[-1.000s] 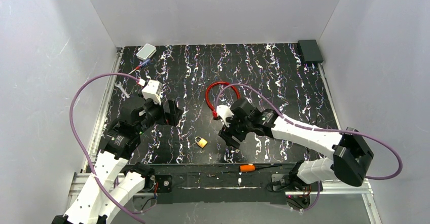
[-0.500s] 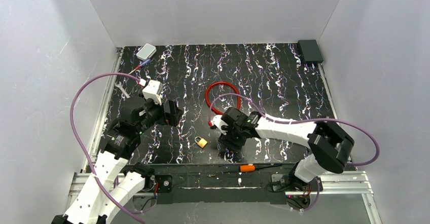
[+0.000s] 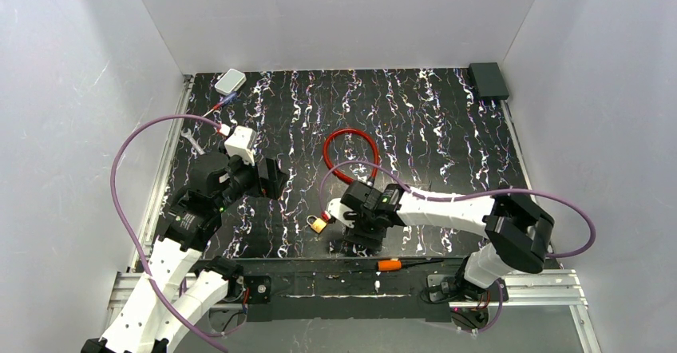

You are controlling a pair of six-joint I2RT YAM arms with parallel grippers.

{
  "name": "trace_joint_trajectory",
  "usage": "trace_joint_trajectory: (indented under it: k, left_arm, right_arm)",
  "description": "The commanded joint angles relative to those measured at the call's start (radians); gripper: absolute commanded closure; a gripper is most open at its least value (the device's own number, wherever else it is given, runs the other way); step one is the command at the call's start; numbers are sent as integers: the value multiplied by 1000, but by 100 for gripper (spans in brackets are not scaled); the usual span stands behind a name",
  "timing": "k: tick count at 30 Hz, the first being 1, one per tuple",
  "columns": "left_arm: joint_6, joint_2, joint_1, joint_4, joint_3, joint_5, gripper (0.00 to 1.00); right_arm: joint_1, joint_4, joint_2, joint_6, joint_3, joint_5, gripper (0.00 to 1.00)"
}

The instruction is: Unlock with the key

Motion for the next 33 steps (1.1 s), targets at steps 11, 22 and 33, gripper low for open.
trace_joint_trajectory:
  k: [11, 22, 33]
  left_arm:
    - [12, 6, -4, 14, -8, -7, 4]
    - [13, 11, -7, 12, -8, -10, 4]
    - [14, 8, -10, 8, -8, -20, 4]
  right_arm:
    - [6, 14, -50, -132, -21, -28, 44]
    - [6, 129, -101, -146, -119, -15, 54]
    - [7, 202, -111, -160, -141, -15, 47]
